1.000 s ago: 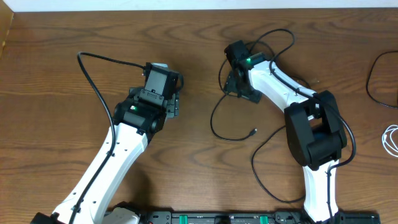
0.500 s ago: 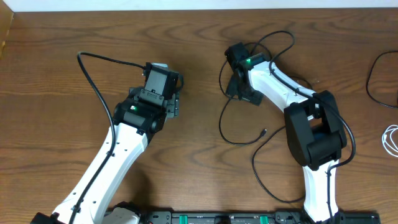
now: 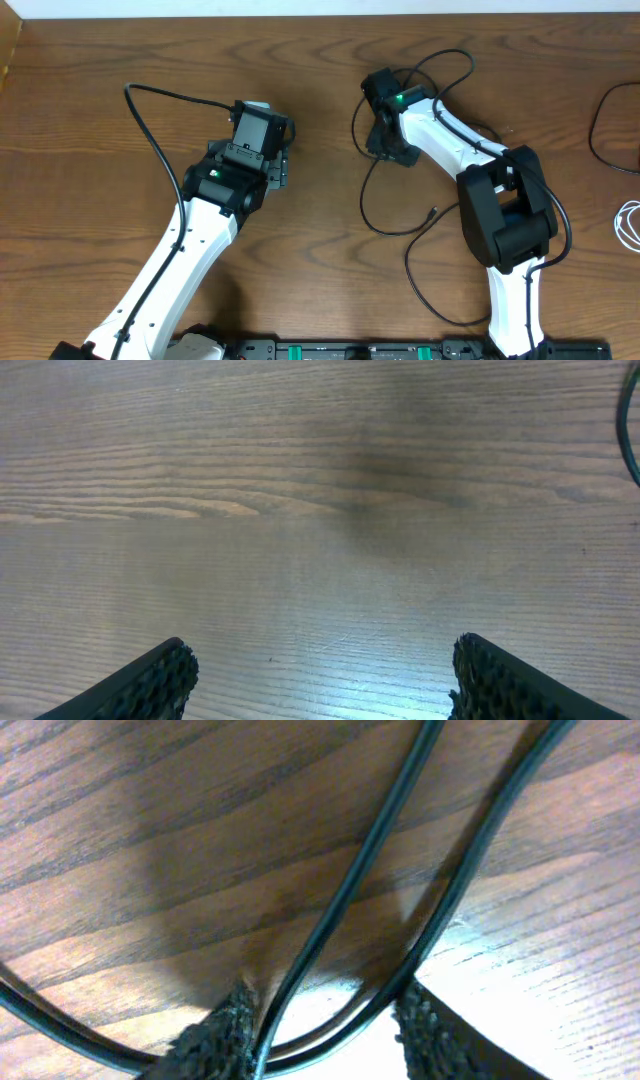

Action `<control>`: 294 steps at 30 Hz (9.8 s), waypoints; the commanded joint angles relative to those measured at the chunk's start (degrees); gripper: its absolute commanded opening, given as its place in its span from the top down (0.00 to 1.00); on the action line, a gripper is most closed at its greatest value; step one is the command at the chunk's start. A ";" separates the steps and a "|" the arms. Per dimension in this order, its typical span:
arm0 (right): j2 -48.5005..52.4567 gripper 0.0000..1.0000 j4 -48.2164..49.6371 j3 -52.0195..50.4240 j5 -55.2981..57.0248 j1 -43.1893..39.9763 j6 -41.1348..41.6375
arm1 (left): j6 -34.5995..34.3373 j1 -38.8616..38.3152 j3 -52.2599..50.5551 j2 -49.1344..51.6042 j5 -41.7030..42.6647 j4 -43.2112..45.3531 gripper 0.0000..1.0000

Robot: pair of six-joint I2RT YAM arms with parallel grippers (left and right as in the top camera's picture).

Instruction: Untangle cables

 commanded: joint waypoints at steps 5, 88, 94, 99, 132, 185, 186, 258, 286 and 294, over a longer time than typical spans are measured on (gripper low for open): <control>0.72 0.91 0.09 -0.74 1.16 0.46 0.37 | 0.81 0.26 -0.35 0.33 -0.17 -0.22 0.17; -34.12 0.99 -0.92 -41.64 -11.13 -8.87 -19.06 | 0.81 0.26 -0.35 0.33 -0.17 -0.22 0.17; -34.12 0.89 3.56 -46.71 -11.13 -8.87 -17.79 | 0.81 0.26 -0.35 0.33 -0.17 -0.22 0.17; -34.12 0.68 6.73 -47.36 -11.26 -8.87 -17.86 | 0.81 0.26 -0.35 0.33 -0.17 -0.22 0.17; -34.12 0.84 5.81 -47.34 -27.89 -8.92 -32.92 | 0.79 0.26 -0.35 0.33 -0.17 -0.22 0.17; -30.14 0.99 17.22 -47.56 -8.96 -1.79 -19.06 | 0.79 0.26 -0.35 0.33 -0.17 -0.22 0.17; -30.14 0.99 17.22 -47.56 -8.96 -1.79 -19.06 | 0.79 0.26 -0.35 0.33 -0.17 -0.22 0.17; -29.07 0.99 37.79 -9.07 24.04 -52.28 -32.44 | 0.79 0.26 -0.35 0.33 -0.17 -0.22 0.17; -29.16 0.01 17.99 -9.09 -11.37 -53.81 -36.26 | 0.81 0.26 -0.35 0.33 -0.17 -0.22 0.17; -29.03 0.01 8.70 -11.04 -11.08 -40.54 -33.29 | 0.79 0.26 -0.35 0.33 -0.17 -0.22 0.17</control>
